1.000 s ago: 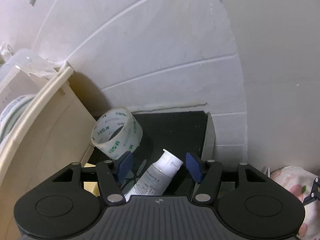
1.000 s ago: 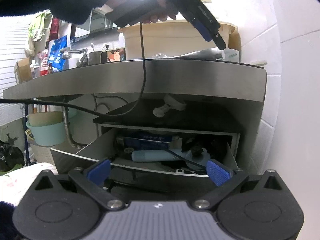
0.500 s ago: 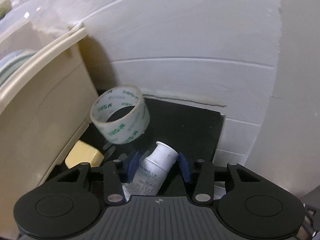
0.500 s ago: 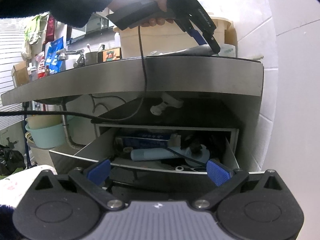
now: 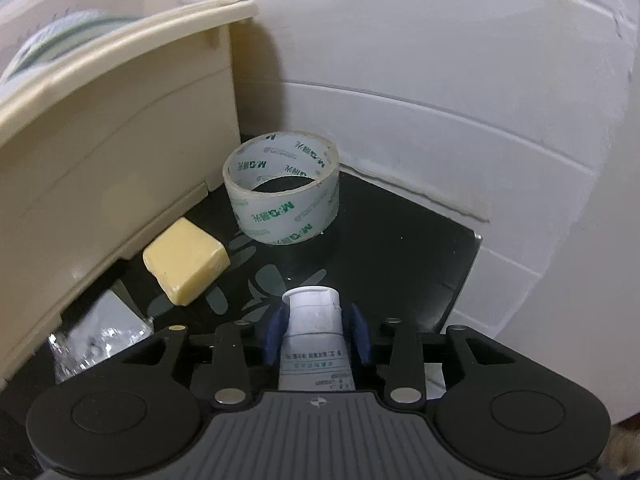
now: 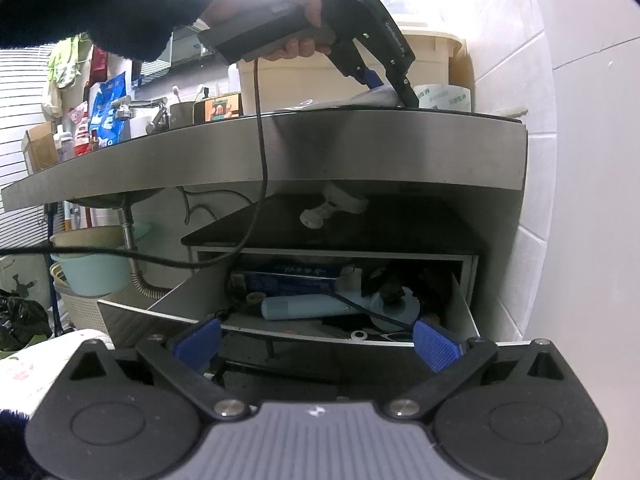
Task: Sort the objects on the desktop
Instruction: 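Lift the white tube off the countertop with the left gripper, then carry the white tube down into the open drawer with the left gripper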
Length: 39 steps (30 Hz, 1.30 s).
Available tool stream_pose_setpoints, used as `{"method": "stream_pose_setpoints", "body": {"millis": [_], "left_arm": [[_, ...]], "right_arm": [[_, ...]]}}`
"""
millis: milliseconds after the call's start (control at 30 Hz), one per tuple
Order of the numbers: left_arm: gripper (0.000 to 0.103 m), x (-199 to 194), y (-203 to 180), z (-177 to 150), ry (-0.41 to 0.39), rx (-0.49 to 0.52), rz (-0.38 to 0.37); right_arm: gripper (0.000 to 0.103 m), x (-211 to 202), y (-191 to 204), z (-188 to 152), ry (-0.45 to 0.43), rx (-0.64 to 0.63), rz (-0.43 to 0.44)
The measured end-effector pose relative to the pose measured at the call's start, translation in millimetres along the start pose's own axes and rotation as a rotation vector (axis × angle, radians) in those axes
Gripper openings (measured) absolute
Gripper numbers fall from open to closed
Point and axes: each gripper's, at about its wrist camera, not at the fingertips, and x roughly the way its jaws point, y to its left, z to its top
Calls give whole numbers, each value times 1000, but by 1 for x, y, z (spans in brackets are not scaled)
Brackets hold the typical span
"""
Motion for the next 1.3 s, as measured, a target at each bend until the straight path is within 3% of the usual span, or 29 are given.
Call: {"method": "stream_pose_setpoints", "body": {"millis": [100, 200, 433, 700, 833, 967, 1167, 1300], "left_arm": [[37, 1, 1, 0, -2, -15, -5], [30, 0, -1, 0, -2, -25, -6], [29, -9, -19, -5, -22, 22, 54], [29, -49, -39, -26, -149, 78, 83], [28, -77, -45, -43, -260, 55, 85], [28, -95, -48, -64, -310, 42, 98], [28, -107, -56, -100, -326, 73, 114], [28, -99, -57, -126, -292, 95, 113]], "right_arm": [[103, 1, 0, 0, 5, 0, 1], [103, 1, 1, 0, 6, 0, 1], [103, 0, -1, -1, 2, 11, -2], [103, 1, -1, -1, 6, 11, -5], [103, 1, 0, 0, 7, 4, -8], [103, 1, 0, 0, 11, 2, -11], [103, 2, 2, 0, 21, -11, -18], [103, 4, 6, 1, 32, -31, -22]]}}
